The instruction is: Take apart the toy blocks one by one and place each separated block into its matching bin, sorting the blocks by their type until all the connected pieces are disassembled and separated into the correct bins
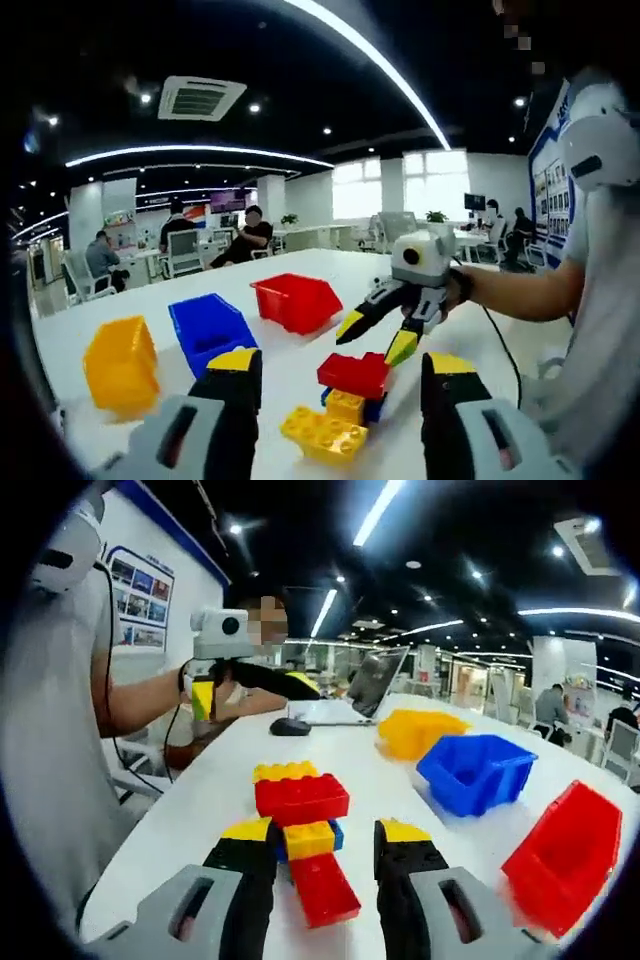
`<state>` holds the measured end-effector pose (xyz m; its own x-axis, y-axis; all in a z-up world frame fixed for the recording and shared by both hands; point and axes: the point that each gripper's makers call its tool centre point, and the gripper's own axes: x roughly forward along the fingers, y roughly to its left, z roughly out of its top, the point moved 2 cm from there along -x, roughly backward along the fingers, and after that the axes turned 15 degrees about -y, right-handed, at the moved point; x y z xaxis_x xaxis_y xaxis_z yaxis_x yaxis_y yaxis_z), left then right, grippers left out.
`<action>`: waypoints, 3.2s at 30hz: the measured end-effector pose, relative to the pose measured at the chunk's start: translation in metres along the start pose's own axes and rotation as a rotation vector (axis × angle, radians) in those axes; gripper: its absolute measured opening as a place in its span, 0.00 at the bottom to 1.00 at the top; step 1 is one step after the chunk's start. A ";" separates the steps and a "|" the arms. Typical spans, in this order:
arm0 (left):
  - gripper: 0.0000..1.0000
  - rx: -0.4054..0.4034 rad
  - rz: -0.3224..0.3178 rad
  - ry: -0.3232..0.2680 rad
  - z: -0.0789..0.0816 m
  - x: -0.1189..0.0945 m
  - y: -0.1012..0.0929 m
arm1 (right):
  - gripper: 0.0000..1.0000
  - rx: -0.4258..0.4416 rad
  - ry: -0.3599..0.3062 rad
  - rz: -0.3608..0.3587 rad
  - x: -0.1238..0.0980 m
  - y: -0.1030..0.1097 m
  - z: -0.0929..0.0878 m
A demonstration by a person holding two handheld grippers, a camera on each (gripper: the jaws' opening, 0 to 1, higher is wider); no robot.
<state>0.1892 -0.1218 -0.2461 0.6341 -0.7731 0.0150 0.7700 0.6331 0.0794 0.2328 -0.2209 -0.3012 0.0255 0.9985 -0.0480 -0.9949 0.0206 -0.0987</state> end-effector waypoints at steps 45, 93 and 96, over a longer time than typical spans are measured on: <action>0.23 0.791 -0.288 0.304 -0.043 0.047 -0.057 | 0.23 -0.059 0.141 -0.048 -0.006 0.036 -0.013; 0.39 -0.080 0.269 -0.051 0.003 0.271 0.080 | 0.23 0.026 0.130 -0.201 -0.014 0.040 -0.013; 0.67 -0.050 0.287 -0.064 0.007 0.272 0.085 | 0.23 0.027 0.132 -0.200 -0.014 0.040 -0.012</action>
<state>0.4271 -0.2786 -0.2283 0.8216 -0.5624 0.0929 0.5637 0.8258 0.0136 0.1939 -0.2349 -0.3166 0.2331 0.9593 -0.1596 -0.9710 0.2206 -0.0924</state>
